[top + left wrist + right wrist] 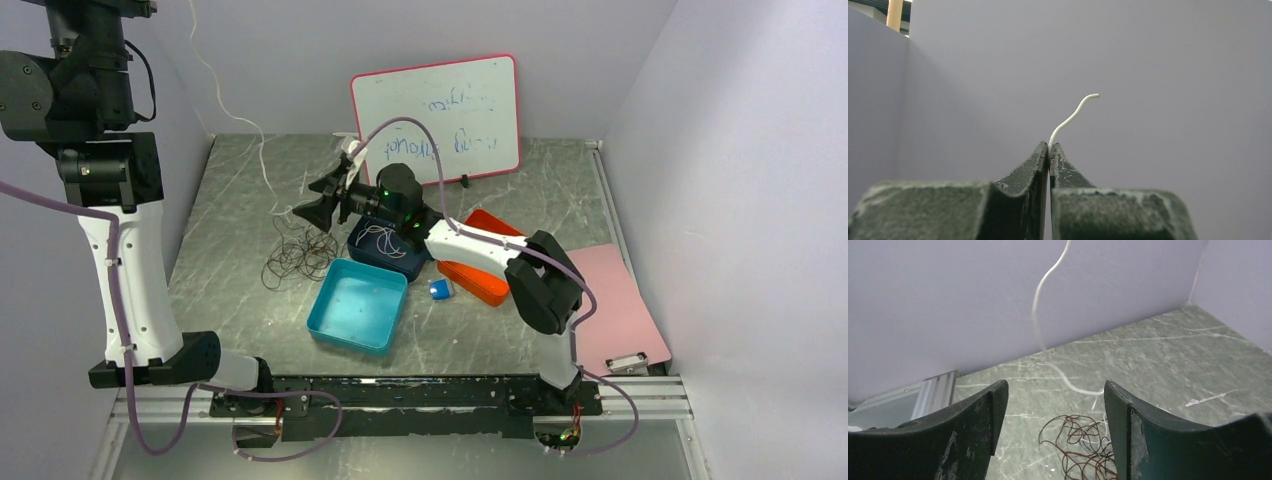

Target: Untangle the cables

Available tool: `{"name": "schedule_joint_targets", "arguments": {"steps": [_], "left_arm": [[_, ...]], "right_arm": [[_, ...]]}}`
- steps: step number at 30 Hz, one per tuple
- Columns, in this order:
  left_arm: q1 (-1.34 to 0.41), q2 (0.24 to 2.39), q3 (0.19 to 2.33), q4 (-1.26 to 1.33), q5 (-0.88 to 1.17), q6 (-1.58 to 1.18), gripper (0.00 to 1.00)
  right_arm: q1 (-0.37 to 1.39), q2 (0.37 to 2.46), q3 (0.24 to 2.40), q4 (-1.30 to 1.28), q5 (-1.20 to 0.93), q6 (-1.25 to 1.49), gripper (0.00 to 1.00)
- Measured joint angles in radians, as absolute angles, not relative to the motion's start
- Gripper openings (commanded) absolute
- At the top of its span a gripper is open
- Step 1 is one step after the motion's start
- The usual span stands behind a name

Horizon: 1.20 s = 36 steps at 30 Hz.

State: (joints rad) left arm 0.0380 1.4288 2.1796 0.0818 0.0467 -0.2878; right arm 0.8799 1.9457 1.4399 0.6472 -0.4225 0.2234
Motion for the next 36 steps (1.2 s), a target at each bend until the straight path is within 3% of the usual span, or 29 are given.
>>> {"name": "schedule_joint_targets", "arguments": {"steps": [23, 25, 28, 30, 31, 36], "left_arm": [[0.038, 1.419, 2.159, 0.083, 0.049, -0.307, 0.07], [0.038, 1.417, 2.154, 0.083, 0.049, -0.310, 0.07], [0.038, 1.412, 2.147, 0.083, 0.052, -0.314, 0.07], [0.038, 1.409, 2.141, 0.084, 0.053, -0.315, 0.07], [0.038, 1.406, 2.135, 0.083, 0.053, -0.315, 0.07], [0.038, 1.388, 2.093, 0.080, 0.053, -0.317, 0.07]], "right_arm": [[0.886, 2.140, 1.737, 0.652, -0.501, 0.303, 0.72], [0.886, 2.160, 1.755, 0.650, -0.506, 0.311, 0.59], [0.887, 2.180, 1.763, 0.644, -0.511, 0.318, 0.23], [0.888, 2.184, 1.758, 0.639, -0.509, 0.331, 0.04], [0.888, 2.181, 1.745, 0.641, -0.505, 0.333, 0.00], [0.888, 2.125, 1.622, 0.640, -0.469, 0.321, 0.00]]}}
